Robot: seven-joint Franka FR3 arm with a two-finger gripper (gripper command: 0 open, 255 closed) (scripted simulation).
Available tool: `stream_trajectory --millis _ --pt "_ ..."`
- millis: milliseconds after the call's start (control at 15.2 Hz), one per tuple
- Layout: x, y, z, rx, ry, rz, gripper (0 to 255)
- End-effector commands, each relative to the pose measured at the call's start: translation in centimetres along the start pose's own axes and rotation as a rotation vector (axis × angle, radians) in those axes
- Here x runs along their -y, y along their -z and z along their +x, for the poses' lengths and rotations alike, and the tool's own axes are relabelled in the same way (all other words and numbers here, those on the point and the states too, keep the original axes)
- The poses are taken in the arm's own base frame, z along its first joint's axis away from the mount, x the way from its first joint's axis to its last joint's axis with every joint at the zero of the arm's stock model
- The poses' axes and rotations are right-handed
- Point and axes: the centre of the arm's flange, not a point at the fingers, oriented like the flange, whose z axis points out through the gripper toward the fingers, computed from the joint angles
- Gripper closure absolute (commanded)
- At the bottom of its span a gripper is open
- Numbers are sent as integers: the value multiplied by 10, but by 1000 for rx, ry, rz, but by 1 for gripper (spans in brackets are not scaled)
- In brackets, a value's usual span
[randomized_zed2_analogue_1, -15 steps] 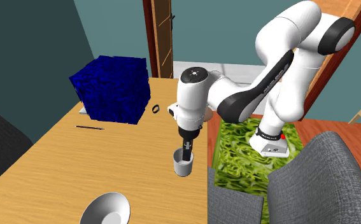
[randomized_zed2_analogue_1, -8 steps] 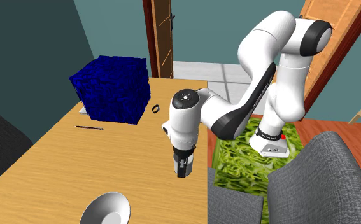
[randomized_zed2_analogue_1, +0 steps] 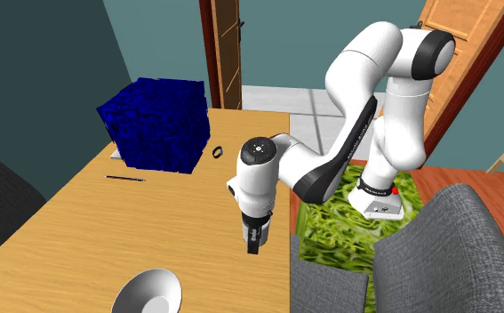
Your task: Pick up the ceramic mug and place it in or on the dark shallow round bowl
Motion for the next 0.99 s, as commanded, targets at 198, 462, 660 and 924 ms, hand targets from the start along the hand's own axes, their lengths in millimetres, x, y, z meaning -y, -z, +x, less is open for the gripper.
stream_trajectory --millis 198,462,660,924 --pt "0 0 0 0 0 0 0" --pt "0 0 0 0 0 0 255" --pt "0 0 0 0 0 0 255" --pt "0 5 0 0 0 0 255"
